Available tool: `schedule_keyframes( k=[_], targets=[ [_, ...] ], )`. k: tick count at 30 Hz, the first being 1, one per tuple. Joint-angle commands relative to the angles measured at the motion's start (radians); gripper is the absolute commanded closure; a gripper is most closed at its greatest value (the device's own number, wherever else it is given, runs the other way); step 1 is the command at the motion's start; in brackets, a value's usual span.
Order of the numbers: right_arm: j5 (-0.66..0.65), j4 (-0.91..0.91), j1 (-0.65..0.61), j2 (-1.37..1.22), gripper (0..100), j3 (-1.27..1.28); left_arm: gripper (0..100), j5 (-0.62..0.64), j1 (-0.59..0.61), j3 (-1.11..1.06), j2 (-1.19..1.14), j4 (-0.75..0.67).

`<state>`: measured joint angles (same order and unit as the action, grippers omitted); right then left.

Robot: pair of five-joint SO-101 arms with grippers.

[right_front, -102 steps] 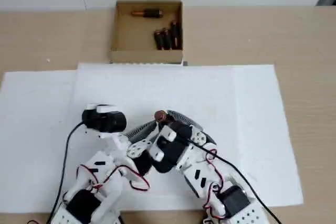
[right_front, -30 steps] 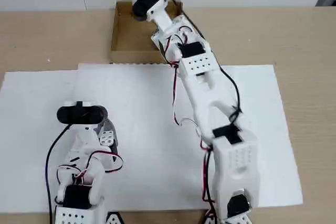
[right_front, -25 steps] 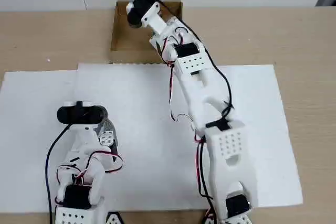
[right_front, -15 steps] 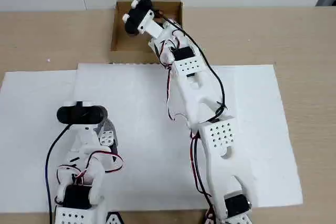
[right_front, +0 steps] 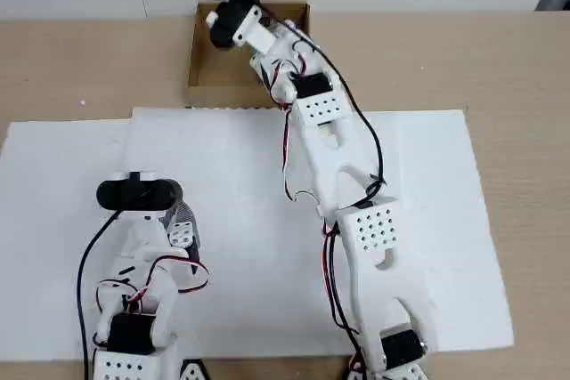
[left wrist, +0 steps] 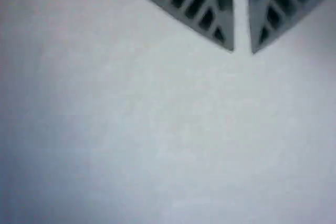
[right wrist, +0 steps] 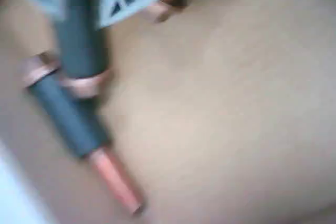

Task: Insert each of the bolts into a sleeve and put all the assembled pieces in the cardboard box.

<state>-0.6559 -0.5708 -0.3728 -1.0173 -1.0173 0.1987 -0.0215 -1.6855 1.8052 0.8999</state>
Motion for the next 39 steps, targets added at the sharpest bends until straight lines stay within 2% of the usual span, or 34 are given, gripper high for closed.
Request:
schedule_keyframes(
  k=[1,5,7,18,21,25,31,39],
  targets=[
    [-0.005,-0.114,0.004,0.093,99.7,-0.095,99,-0.005,0.0,0.004,0.009,-0.02],
    [0.003,-0.24,0.021,0.137,99.7,-0.189,99,-0.005,0.0,0.004,0.009,-0.02],
    [0.048,-0.314,0.028,0.162,99.7,-0.25,99,-0.005,0.0,0.004,0.009,-0.02],
    [0.258,-0.928,0.065,0.285,99.7,-0.667,99,-0.005,0.0,0.004,0.009,-0.02],
    [0.304,-1.061,0.084,0.354,99.7,-0.667,99,-0.005,0.0,0.004,0.009,-0.02],
    [0.43,-1.101,0.114,0.493,99.6,-0.663,99,-0.005,0.0,0.004,0.009,-0.02],
    [0.465,-1.124,0.16,0.653,99.6,-0.644,99,-0.005,0.0,0.004,0.009,-0.02],
    [0.47,-1.119,0.265,1.04,99.6,-0.216,99,-0.005,0.0,0.004,0.009,-0.02]
  ],
)
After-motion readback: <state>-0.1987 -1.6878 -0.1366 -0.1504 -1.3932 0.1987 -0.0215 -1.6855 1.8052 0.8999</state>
